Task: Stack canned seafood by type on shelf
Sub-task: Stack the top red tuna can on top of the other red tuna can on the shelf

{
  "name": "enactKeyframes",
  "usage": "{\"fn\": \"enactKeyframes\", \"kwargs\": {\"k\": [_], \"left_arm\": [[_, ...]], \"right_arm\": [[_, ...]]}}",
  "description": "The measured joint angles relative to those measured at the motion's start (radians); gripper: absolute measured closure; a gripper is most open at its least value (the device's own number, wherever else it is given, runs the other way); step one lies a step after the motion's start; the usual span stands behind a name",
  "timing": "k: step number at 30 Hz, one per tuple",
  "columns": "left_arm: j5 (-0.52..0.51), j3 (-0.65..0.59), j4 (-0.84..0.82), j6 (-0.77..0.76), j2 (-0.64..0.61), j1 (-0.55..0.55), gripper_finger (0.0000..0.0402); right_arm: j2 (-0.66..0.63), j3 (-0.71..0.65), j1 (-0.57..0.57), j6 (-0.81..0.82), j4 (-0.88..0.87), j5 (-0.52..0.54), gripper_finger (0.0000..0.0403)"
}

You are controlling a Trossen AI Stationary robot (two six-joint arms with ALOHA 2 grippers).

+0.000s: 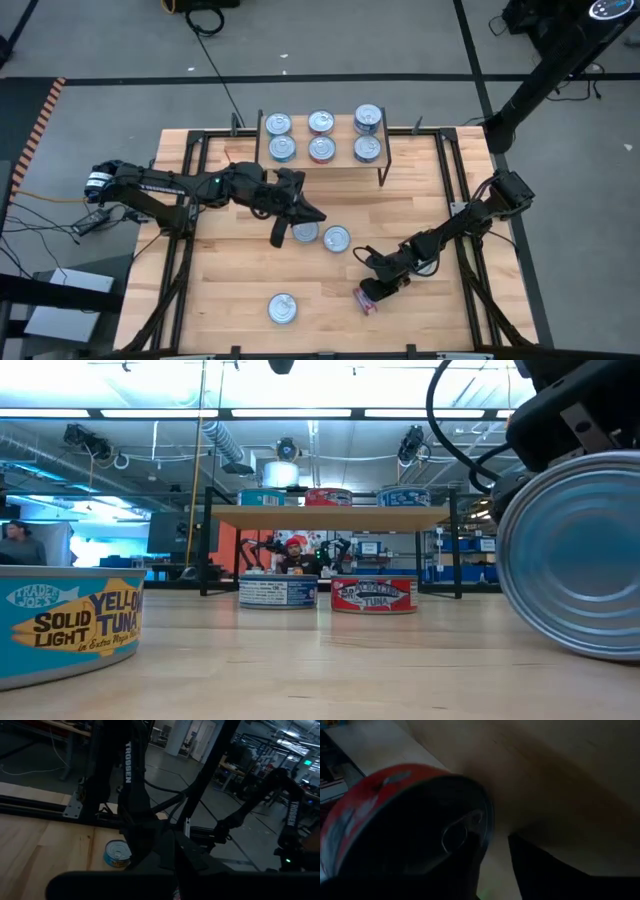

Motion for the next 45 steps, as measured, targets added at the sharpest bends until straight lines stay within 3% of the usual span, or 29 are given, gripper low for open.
{"fn": "enactKeyframes", "kwargs": {"k": [6, 12, 21, 25, 28, 31, 35, 40, 45], "left_arm": [[0.039, 0.000, 0.000, -0.005, 0.000, 0.000, 0.0400], [0.064, 0.000, 0.000, -0.019, 0.000, 0.000, 0.0400], [0.073, 0.000, -0.041, -0.001, -0.001, 0.000, 0.0400], [0.089, 0.000, -0.099, 0.034, -0.001, 0.000, 0.0400], [0.143, 0.000, -0.091, 0.069, -0.001, 0.000, 0.0400], [0.187, -0.020, -0.065, 0.079, -0.001, 0.001, 0.0400], [0.244, -0.115, 0.075, 0.005, -0.026, 0.007, 0.0400], [0.253, -0.238, 0.242, -0.079, -0.068, 0.007, 0.0400], [0.253, -0.317, 0.247, -0.107, -0.114, 0.007, 0.0401]], "right_arm": [[-0.002, 0.001, 0.000, -0.023, 0.006, 0.008, 0.0250], [-0.046, 0.002, -0.008, -0.060, -0.045, 0.066, 0.0245], [-0.205, 0.002, 0.006, -0.134, -0.334, 0.119, 0.0245], [-0.315, 0.002, 0.032, -0.118, -0.453, 0.207, 0.0245], [-0.384, 0.032, 0.060, -0.114, -0.497, 0.333, 0.0245], [-0.404, 0.116, 0.090, -0.141, -0.542, 0.467, 0.0245], [-0.337, 0.300, 0.118, -0.201, -0.692, 0.587, 0.0245], [-0.161, 0.579, 0.125, -0.184, -0.937, 0.622, 0.0245], [0.039, 0.838, 0.124, -0.109, -1.140, 0.592, 0.0239]]}}
